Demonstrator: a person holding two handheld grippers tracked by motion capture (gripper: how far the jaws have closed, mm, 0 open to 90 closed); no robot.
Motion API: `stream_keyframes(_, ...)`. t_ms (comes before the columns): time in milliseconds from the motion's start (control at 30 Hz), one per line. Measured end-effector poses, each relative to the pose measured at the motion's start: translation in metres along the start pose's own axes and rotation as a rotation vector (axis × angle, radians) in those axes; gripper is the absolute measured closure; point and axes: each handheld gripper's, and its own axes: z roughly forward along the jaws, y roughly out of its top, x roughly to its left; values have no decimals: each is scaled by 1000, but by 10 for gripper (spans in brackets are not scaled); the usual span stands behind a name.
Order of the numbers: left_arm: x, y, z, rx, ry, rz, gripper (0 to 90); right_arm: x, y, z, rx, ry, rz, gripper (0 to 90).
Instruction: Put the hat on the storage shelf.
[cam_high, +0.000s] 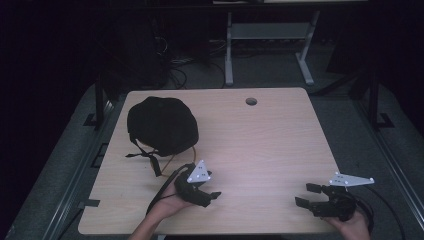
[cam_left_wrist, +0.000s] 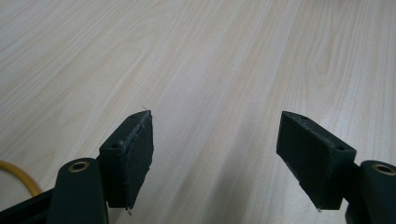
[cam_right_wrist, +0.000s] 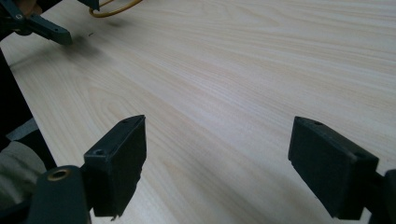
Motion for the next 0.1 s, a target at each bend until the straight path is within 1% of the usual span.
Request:
stream_keyframes(67,-1,0,1,8,-7,6,273,2,-3,-3,-29,13,16,188)
stream_keyframes(100,-1,0,1,8,-7,6,273,2,-3,-3,-29,13,16,188)
